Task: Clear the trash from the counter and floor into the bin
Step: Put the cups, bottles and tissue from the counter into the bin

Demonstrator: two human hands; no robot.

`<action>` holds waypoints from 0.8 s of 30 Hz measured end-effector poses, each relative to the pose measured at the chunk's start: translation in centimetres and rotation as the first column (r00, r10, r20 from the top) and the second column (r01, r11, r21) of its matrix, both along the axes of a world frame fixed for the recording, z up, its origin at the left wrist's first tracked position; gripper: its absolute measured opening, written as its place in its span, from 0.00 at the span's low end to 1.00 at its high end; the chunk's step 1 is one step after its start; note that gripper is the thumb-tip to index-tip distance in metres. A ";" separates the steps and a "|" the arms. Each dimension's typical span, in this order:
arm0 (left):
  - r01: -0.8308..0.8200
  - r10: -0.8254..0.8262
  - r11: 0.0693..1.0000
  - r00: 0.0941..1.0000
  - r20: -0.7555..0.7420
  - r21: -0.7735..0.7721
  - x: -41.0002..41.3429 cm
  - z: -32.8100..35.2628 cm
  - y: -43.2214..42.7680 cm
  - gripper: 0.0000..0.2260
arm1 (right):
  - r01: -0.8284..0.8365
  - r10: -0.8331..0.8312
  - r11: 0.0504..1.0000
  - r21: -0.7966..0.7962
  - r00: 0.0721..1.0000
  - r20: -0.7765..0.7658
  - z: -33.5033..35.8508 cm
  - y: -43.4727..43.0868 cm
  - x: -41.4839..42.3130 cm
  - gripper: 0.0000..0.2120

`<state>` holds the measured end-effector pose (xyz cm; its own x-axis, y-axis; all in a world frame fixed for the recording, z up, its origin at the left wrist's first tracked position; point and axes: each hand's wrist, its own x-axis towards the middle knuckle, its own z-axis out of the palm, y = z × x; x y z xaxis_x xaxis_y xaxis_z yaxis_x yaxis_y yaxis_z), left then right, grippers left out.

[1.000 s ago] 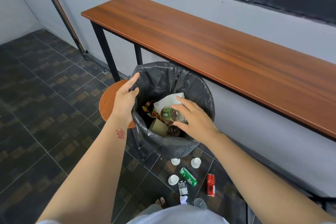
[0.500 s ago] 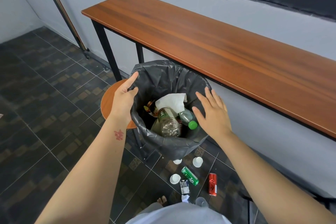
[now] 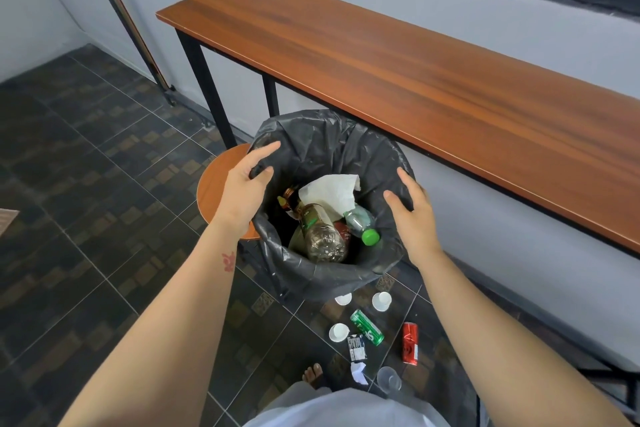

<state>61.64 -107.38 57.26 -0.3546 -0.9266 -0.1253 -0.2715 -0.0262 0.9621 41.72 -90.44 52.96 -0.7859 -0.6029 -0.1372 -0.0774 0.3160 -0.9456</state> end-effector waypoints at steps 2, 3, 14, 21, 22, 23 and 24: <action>0.000 0.000 1.000 1.000 -0.002 -0.018 0.2 -0.1 0.4 0.22 | 0.022 -0.021 1.000 -0.016 0.999 0.035 -0.2 0.3 0.4 0.24; -0.003 0.003 1.000 1.000 -0.011 -0.021 0.4 -0.1 0.6 0.22 | 0.029 -0.028 0.999 -0.022 0.999 0.043 -0.2 0.5 0.7 0.23; -0.068 0.072 0.997 0.992 -0.107 0.036 2.8 0.0 9.6 0.23 | -0.068 0.071 0.994 -0.086 0.997 0.024 0.3 6.7 1.1 0.22; -0.134 0.139 0.990 0.980 -0.141 0.048 3.9 -2.3 19.4 0.23 | -0.136 0.137 0.987 -0.089 0.991 0.001 -0.4 14.7 0.6 0.22; -0.138 0.144 0.989 0.979 -0.142 0.056 4.1 -2.9 20.7 0.23 | -0.148 0.149 0.986 -0.082 0.989 0.005 -0.7 15.9 0.6 0.22; -0.139 0.146 0.988 0.980 -0.138 0.064 4.4 -3.6 22.1 0.23 | -0.157 0.159 0.985 -0.074 0.987 0.014 -1.0 17.0 0.6 0.21; -0.136 0.145 0.988 0.981 -0.129 0.073 4.8 -4.3 23.4 0.23 | -0.166 0.168 0.984 -0.061 0.986 0.021 -1.4 18.2 0.7 0.21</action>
<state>66.39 -84.00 52.99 -0.2391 -0.9599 -0.1463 -0.1304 -0.1175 0.9845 42.43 -72.26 51.51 -0.6702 -0.7329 -0.1168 -0.0994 0.2446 -0.9645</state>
